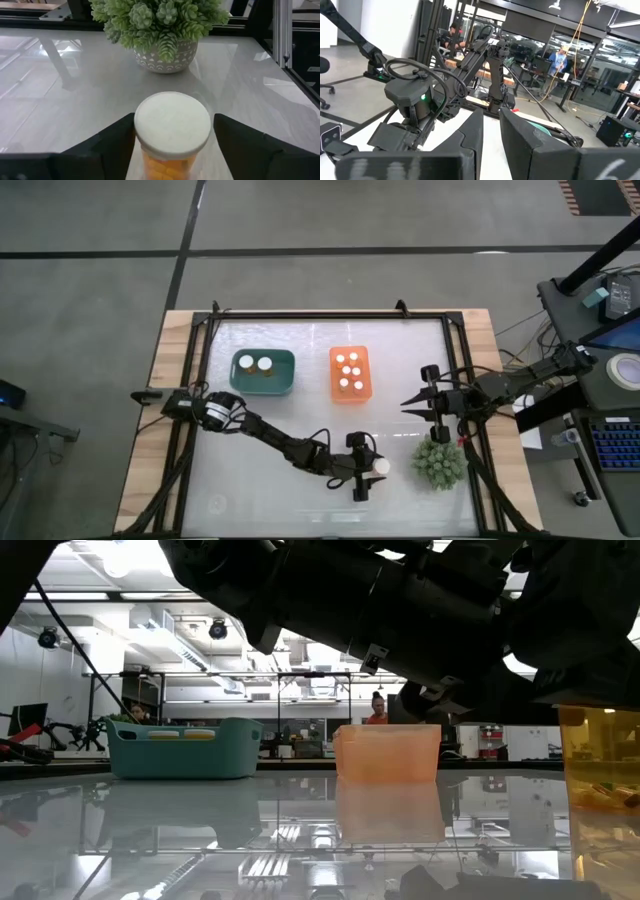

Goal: Pick and place medicine bottles into bin by pill shape (circle, oval)
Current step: Put the large orange pill bottle into the green bin

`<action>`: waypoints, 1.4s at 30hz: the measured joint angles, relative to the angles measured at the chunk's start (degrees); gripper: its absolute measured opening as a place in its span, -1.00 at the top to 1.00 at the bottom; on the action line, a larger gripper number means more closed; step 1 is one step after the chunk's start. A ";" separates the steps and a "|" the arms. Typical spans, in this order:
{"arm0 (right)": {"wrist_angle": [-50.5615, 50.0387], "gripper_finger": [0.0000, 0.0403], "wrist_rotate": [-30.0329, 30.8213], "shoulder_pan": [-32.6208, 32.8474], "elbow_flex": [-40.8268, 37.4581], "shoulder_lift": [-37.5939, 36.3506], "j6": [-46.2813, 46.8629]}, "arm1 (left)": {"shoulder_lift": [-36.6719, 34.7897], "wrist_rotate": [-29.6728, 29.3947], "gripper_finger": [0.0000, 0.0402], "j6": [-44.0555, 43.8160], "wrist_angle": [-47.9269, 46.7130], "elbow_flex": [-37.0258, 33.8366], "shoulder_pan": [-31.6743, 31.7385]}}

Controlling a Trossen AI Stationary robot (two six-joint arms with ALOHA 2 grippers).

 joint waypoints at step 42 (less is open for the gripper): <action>0.15 0.71 -3.43 -0.02 -5.02 -10.51 -4.33 | -17.63 -13.63 0.02 4.57 -15.15 0.05 -0.13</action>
